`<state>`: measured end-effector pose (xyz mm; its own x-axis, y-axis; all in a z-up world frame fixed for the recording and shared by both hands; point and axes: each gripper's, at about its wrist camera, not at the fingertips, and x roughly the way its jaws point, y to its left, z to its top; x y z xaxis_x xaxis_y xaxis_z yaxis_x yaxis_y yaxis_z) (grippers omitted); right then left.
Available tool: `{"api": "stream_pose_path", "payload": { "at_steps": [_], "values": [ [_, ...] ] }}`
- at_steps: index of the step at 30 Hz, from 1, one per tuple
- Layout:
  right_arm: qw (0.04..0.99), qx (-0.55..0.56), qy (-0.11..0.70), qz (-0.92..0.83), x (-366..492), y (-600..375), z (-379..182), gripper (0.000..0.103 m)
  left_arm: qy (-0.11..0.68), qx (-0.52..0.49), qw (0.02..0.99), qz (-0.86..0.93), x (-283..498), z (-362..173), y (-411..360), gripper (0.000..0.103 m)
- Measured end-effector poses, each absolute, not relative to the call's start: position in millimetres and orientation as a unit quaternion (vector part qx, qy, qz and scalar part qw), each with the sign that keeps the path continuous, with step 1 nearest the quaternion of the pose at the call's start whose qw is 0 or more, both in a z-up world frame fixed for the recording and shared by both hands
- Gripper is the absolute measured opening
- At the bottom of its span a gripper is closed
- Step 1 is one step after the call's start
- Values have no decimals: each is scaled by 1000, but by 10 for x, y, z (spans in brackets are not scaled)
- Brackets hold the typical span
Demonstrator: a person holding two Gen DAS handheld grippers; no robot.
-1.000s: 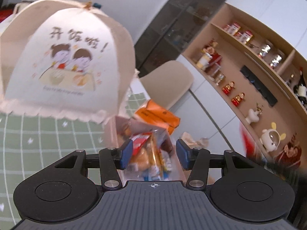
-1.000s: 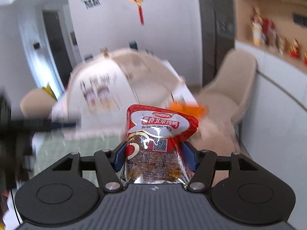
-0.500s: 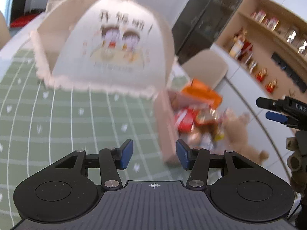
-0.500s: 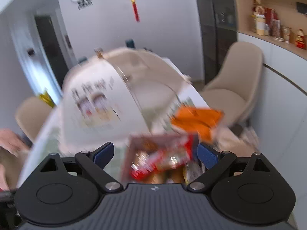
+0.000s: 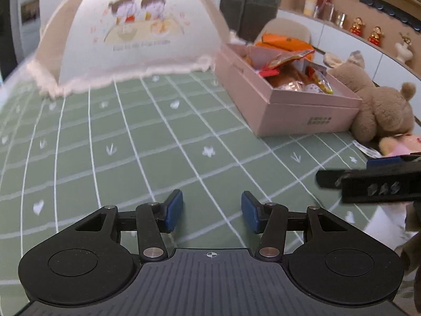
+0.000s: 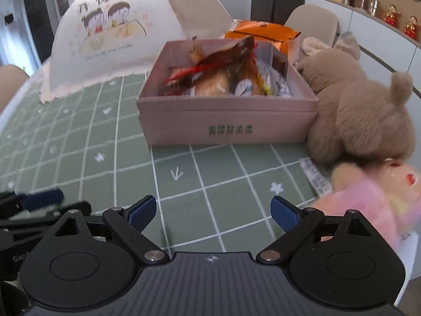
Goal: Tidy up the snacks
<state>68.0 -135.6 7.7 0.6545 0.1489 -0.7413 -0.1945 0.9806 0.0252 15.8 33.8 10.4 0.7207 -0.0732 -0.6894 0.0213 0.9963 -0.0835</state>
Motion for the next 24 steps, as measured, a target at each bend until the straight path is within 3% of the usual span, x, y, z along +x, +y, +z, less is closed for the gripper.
{"api": "stream_pose_path", "payload": {
  "at_steps": [3, 6, 11, 24],
  "values": [
    [909, -44, 404, 88, 743, -1303, -74, 95, 346, -4, 938, -16, 205, 43, 249, 54],
    [919, -36, 388, 66, 769, -1371, -109, 103, 326, 11, 945, -1, 233, 7, 195, 58],
    [936, -11, 342, 76, 740, -1499, -212, 103, 317, 8, 948, 3, 295, -5, 198, 58],
    [943, -5, 325, 67, 722, -1435, -241, 103, 318, 2, 948, 5, 387, -14, 173, 57]
  ]
}}
